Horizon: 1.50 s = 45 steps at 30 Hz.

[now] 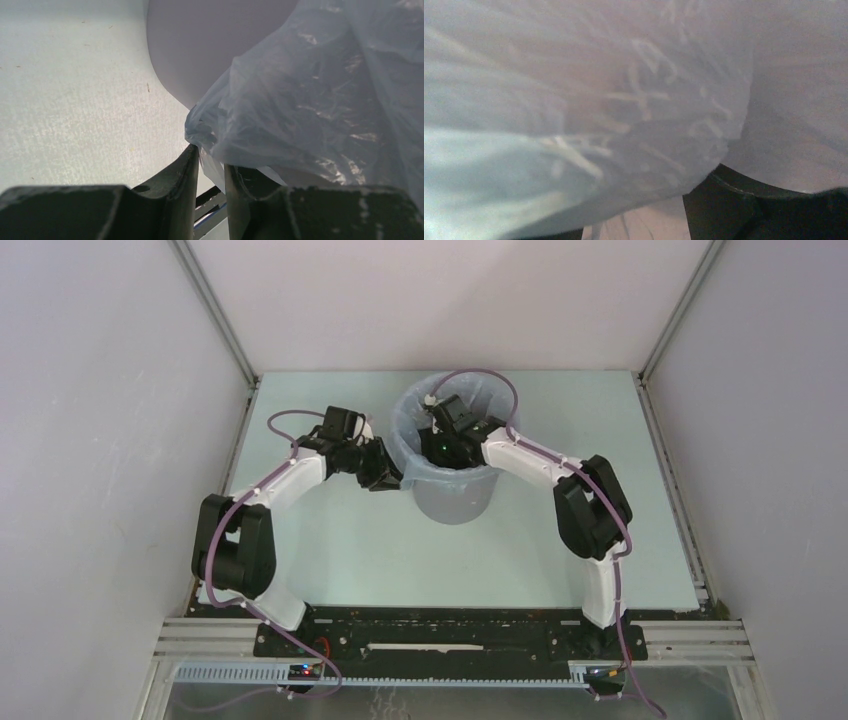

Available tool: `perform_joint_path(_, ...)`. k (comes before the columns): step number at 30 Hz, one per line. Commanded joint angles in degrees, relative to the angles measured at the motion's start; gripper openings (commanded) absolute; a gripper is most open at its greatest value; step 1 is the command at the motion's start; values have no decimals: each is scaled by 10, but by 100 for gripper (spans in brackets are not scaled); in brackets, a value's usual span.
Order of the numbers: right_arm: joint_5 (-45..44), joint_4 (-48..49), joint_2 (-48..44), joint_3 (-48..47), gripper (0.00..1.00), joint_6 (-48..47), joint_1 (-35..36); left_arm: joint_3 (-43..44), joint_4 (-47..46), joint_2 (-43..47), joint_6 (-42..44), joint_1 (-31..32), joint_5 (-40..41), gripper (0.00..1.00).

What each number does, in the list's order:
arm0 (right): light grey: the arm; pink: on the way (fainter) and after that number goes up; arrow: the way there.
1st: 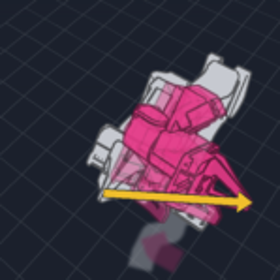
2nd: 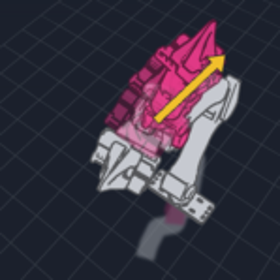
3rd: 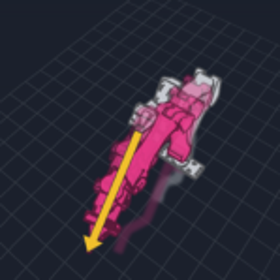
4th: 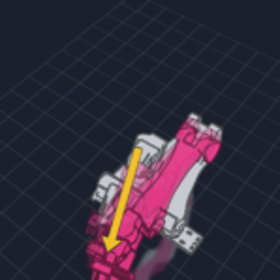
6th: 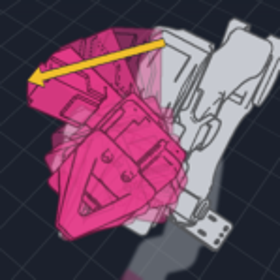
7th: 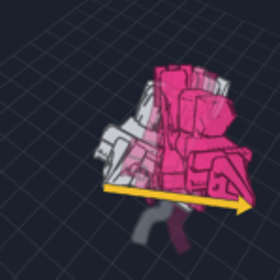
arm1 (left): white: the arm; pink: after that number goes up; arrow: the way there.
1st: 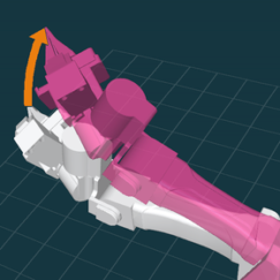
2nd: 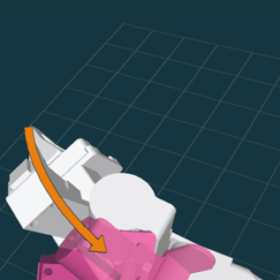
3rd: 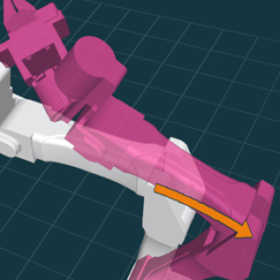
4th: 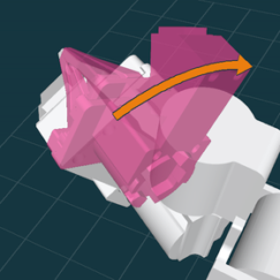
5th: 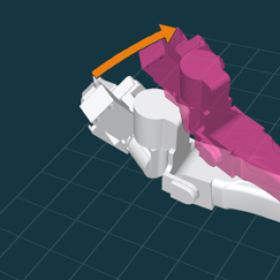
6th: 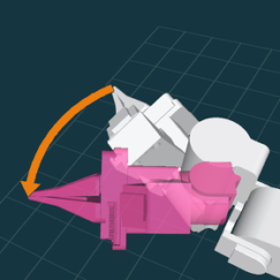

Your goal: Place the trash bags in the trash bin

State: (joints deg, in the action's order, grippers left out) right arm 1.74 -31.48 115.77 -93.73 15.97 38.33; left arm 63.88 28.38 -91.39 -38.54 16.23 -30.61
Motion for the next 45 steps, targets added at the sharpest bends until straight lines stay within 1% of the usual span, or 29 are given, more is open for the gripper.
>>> perform_joint_path(1, 71, 105, -58, 7, 71, -10, 3, 11, -10, 1, 9, 1, -6, 30)
perform_joint_path(3, 66, 92, -57, -2, 74, -23, 3, 11, -9, 0, 9, 1, -6, 30)
perform_joint_path(6, 15, -12, -46, -56, 74, -26, -3, 10, -9, -1, 10, 1, -6, 30)
perform_joint_path(8, -3, -82, -50, -82, 75, -28, -8, 7, -10, -2, 12, 1, -5, 30)
perform_joint_path(12, -31, -138, -75, -93, 76, -27, -18, 2, -9, -4, 14, 1, -5, 30)
perform_joint_path(14, -25, -145, -84, -88, 75, -22, -29, 2, -9, -7, 15, 1, -6, 30)
perform_joint_path(17, -24, -143, -85, -76, 66, -25, -42, 3, -9, -11, 15, 1, -8, 30)
perform_joint_path(19, -4, -146, -81, -79, 62, -24, -50, 6, -7, -13, 16, 0, -9, 30)
perform_joint_path(21, 5, -137, -81, -88, 55, -19, -55, 8, -5, -13, 16, 1, -10, 30)
perform_joint_path(23, 14, -116, -81, -99, 52, -13, -53, 9, -5, -13, 16, 0, -9, 30)
perform_joint_path(26, 20, -82, -65, -124, 54, -3, -38, 10, -4, -15, 16, 0, -11, 30)
perform_joint_path(30, 21, -65, -6, -171, 55, 25, -8, 15, -1, -17, 16, 0, -11, 30)
perform_joint_path(32, 38, -54, 23, -184, 56, 32, 3, 17, 0, -17, 16, 0, -11, 30)
perform_joint_path(34, 56, -48, 38, -186, 56, 52, 7, 19, 2, -18, 17, 0, -11, 30)
perform_joint_path(37, 47, -30, 36, -172, 57, 52, 8, 18, 5, -16, 18, 1, -9, 30)
perform_joint_path(41, 28, -76, 29, -207, 59, 10, 2, 14, 6, -12, 20, 0, -8, 31)
perform_joint_path(45, -30, -155, -7, -208, 67, -28, 4, 12, 7, -13, 21, 1, -6, 31)
